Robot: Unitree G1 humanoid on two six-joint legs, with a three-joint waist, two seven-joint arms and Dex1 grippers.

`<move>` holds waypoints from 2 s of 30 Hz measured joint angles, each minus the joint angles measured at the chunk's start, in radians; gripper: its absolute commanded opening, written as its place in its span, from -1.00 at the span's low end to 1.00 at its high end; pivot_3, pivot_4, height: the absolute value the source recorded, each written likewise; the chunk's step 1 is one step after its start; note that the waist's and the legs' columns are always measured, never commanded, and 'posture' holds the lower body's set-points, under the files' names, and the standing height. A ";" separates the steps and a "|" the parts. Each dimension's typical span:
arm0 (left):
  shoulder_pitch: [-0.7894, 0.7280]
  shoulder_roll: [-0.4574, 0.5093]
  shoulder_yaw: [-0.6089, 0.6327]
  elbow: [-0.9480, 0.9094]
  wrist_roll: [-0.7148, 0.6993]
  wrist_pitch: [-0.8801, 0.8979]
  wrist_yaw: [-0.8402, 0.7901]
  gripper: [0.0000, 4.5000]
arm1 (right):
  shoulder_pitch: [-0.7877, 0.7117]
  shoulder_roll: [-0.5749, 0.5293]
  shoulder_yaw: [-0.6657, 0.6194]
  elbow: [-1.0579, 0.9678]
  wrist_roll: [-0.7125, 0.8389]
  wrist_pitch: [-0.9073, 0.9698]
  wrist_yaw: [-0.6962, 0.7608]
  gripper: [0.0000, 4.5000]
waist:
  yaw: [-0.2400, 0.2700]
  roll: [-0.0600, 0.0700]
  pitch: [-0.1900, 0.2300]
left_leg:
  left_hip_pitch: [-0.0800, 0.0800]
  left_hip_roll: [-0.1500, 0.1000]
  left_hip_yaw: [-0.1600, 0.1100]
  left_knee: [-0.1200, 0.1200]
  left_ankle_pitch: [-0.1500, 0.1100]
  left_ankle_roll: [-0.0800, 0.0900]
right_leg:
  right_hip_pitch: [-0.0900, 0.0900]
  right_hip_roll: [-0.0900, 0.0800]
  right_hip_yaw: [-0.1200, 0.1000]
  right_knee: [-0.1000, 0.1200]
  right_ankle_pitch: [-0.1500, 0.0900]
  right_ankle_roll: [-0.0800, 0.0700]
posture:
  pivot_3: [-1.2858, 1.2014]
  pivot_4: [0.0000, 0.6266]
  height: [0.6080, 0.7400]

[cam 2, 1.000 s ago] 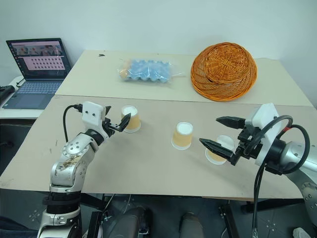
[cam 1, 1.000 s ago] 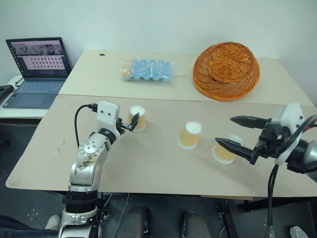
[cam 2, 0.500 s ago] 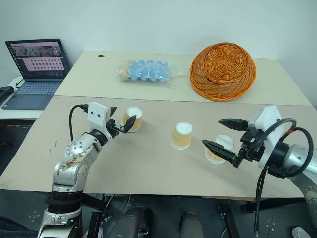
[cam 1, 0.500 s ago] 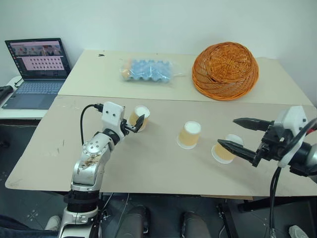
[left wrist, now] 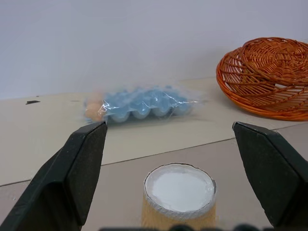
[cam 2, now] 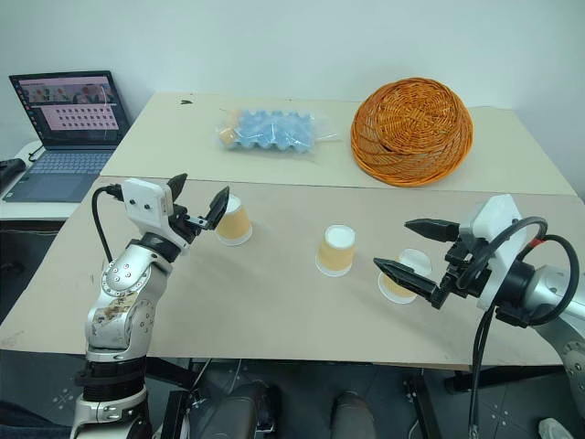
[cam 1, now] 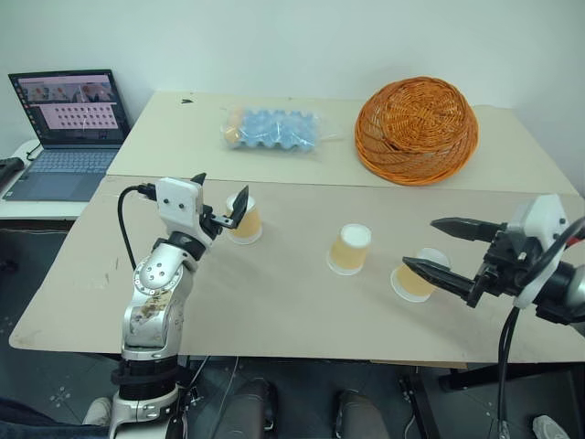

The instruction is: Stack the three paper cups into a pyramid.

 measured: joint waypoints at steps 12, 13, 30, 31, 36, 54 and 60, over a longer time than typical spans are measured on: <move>0.036 0.012 -0.028 0.055 0.004 0.085 0.002 0.97 | 0.006 0.000 -0.005 -0.016 0.010 0.003 -0.003 1.00 | 0.000 0.000 0.000 | 0.000 0.000 0.000 0.000 0.000 0.000 | 0.000 0.000 0.000 0.000 0.000 0.000 | 0.03 -0.52 0.79; 0.033 0.012 -0.031 0.060 0.005 0.085 0.001 0.97 | 0.008 0.000 -0.007 -0.018 0.010 0.003 -0.003 1.00 | 0.001 0.000 0.000 | 0.000 0.000 0.000 0.000 0.000 -0.001 | 0.000 0.000 0.000 0.000 0.000 0.000 | 0.03 -0.52 0.79; -0.150 0.011 -0.066 0.372 0.031 -0.030 -0.020 0.97 | 0.019 0.000 -0.031 -0.034 0.017 0.004 -0.016 1.00 | 0.001 0.000 0.000 | -0.001 0.000 0.000 0.000 0.000 0.002 | 0.000 0.000 0.000 0.000 0.000 0.000 | 0.03 -0.52 0.79; -0.161 0.012 -0.072 0.392 0.037 -0.042 -0.025 0.97 | 0.019 0.000 -0.031 -0.034 0.017 0.004 -0.017 1.00 | 0.001 0.000 0.000 | -0.001 0.000 0.000 0.000 0.002 0.004 | 0.000 0.000 0.000 0.000 0.000 0.000 | 0.03 -0.52 0.79; -0.180 0.007 -0.088 0.421 0.047 -0.074 -0.046 0.74 | 0.019 0.000 -0.033 -0.034 0.024 0.007 -0.019 1.00 | 0.001 0.000 0.000 | -0.002 0.000 0.000 0.000 0.002 0.005 | 0.000 -0.001 0.000 0.000 0.000 0.000 | 0.03 -0.52 0.79; -0.182 0.004 -0.215 0.396 0.036 -0.098 -0.243 0.13 | 0.022 -0.002 -0.038 -0.045 0.028 0.020 -0.050 1.00 | 0.002 0.000 0.000 | -0.003 0.000 0.000 0.000 0.000 0.001 | 0.000 -0.001 0.000 -0.001 0.000 0.000 | 0.03 -0.52 0.79; -0.243 -0.014 -0.333 0.390 -0.020 -0.096 -0.456 0.13 | 0.021 -0.002 -0.037 -0.053 0.029 0.029 -0.064 1.00 | 0.000 0.000 0.000 | -0.003 0.000 0.000 0.000 0.003 0.006 | 0.000 -0.001 0.000 0.000 0.000 0.000 | 0.03 -0.52 0.79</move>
